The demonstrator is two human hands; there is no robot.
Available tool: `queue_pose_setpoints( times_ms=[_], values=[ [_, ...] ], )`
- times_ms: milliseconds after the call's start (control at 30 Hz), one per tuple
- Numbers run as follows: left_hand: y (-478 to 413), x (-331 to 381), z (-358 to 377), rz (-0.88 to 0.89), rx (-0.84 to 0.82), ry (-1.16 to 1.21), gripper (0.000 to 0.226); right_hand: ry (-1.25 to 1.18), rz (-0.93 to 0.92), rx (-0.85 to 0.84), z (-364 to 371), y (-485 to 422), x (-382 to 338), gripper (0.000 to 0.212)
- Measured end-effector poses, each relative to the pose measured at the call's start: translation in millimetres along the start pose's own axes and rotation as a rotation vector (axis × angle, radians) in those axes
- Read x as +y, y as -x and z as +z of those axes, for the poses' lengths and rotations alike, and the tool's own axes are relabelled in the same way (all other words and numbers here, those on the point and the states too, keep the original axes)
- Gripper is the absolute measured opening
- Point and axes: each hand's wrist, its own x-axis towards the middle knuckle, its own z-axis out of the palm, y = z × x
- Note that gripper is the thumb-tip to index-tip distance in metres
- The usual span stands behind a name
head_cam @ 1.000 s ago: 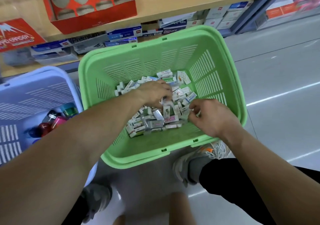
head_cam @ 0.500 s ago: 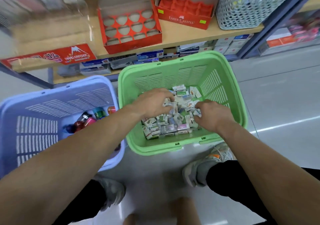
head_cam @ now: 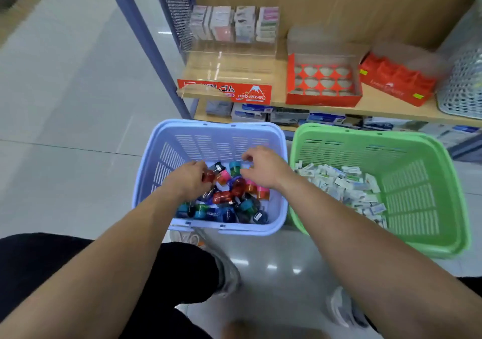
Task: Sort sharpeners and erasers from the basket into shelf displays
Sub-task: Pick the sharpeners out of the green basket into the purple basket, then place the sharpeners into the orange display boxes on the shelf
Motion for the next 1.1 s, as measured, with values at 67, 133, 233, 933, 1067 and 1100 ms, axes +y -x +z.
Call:
queue_pose_setpoints(
  times_ms=[67,133,233,933,1067,1100],
  values=[
    [-13,-22,11,-0.067,-0.027,0.063,0.05,-0.014,0.066,-0.087,24,-28,-1,0.048],
    [-33,-38,23,-0.092,-0.056,0.102,0.053,-0.04,0.143,-0.127,49,-57,6,0.051],
    [-71,-52,44,-0.11,-0.088,0.132,0.06,-0.019,0.239,-0.152,88,-101,22,0.058],
    [-167,-61,122,-0.094,-0.115,0.63,0.048,-0.223,0.259,-0.084,166,-156,56,0.046],
    [-162,-57,107,-0.128,-0.059,0.768,0.045,-0.474,0.315,0.031,150,-157,46,0.048],
    [-159,-54,99,-0.134,-0.048,0.811,0.044,-0.512,0.315,0.04,145,-158,42,0.049]
  ],
)
